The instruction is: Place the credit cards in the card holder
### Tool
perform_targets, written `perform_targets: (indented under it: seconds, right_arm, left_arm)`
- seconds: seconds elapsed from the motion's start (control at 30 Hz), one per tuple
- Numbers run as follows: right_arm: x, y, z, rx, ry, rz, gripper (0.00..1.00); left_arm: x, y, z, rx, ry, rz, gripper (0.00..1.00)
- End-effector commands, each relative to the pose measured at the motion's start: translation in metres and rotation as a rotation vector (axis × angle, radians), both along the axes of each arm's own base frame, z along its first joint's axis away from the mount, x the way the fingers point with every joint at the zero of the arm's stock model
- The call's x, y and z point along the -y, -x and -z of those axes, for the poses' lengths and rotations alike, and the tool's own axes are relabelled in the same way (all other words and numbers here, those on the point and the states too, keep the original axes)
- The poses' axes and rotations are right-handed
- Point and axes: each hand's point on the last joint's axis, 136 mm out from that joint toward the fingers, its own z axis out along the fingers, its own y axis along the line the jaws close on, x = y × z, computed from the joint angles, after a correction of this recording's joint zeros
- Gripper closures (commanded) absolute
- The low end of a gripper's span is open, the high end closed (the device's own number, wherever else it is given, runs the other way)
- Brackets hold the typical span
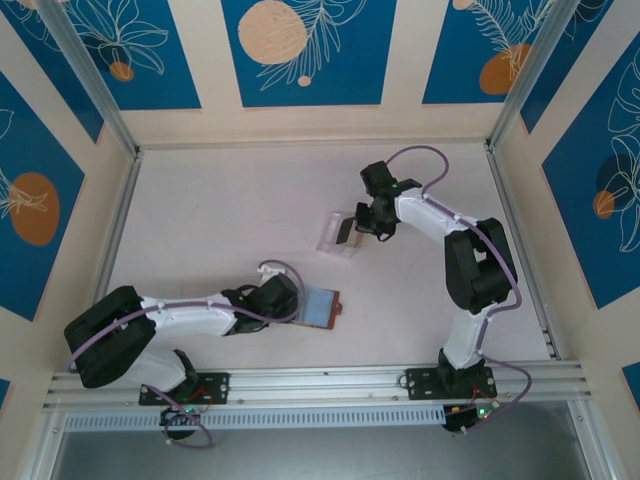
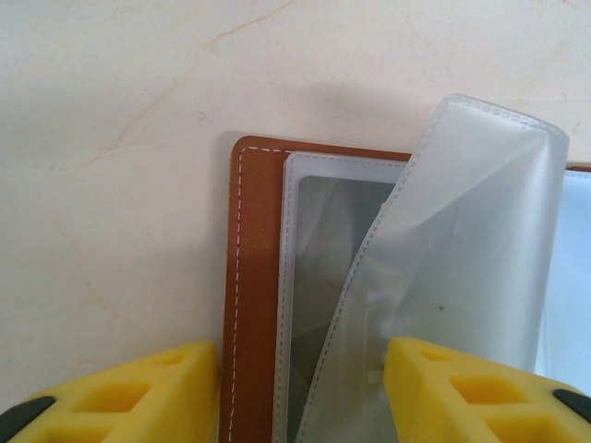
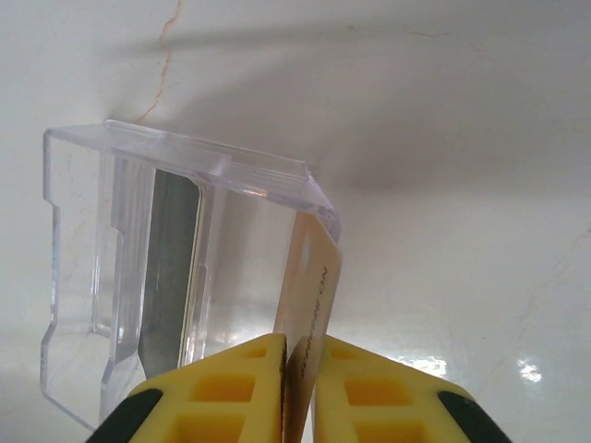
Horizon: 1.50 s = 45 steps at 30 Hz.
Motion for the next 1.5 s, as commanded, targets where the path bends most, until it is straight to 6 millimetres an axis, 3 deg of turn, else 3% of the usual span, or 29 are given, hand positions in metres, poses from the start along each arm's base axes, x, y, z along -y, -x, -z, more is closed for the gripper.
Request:
perform_targets:
  seconds: [0.0,0.37,1.17,1.37,1.47]
  right_arm:
    - [0.001,0.0,-0.022,0.029,0.016,-0.023,0.87]
    - [-0.004,-0.002,-0.042,0.052,0.036,-0.059,0.87]
    - [0.005,0.001,-0.011,-0.02,0.061,-0.054,0.83]
    - [0.003,0.002,-0.012,-0.013,0.061,-0.067,0.87]
    - [0.001,0.002,-0.012,-0.02,0.051,-0.075,0.96]
  left_arm:
    - [-0.02,0.026,0.037,-0.126,-0.082,0.013,0.49]
    - [-0.019,0.026,0.039,-0.13,-0.08,0.012,0.5]
    - [-0.019,0.026,0.04,-0.129,-0.068,0.01,0.5]
    - [-0.018,0.026,0.041,-0.131,-0.067,0.011,0.5]
    - [-0.018,0.026,0.041,-0.13,-0.068,0.009,0.5]
